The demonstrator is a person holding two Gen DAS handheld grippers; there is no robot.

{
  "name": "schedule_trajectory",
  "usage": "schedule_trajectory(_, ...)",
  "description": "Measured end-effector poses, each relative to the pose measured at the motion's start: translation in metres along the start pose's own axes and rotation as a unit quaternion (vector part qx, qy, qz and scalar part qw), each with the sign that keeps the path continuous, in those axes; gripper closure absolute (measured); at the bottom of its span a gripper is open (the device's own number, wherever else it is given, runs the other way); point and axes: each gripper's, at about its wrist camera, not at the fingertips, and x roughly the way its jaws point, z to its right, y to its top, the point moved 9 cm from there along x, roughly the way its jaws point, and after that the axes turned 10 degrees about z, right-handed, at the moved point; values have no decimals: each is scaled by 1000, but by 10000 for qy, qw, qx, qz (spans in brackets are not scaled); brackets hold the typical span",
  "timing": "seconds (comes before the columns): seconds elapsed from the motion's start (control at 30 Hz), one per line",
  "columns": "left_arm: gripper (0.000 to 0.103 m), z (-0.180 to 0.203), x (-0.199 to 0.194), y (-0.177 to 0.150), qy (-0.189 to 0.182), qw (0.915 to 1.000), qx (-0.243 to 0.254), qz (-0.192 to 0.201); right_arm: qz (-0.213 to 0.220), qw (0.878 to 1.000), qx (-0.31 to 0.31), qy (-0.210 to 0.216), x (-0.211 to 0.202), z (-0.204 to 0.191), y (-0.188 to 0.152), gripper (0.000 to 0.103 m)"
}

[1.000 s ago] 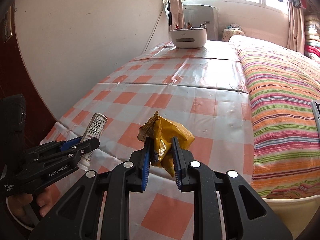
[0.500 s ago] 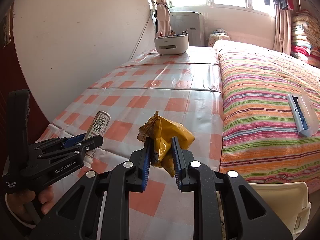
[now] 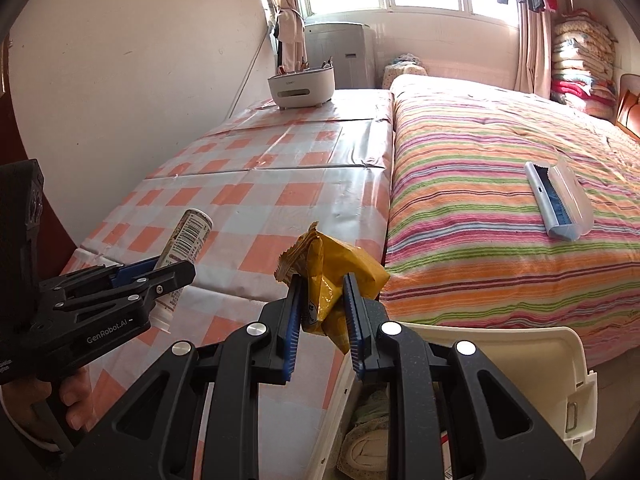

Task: Collect trash
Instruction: 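Carry the yellow wrapper and white tube over the cream bin with both grippers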

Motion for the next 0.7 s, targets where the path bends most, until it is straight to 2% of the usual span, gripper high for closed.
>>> schedule_trajectory(0.7,73,80,-8,-8,-640,9971,413,-70,119,9979,343,-545,-34,55,-13,82)
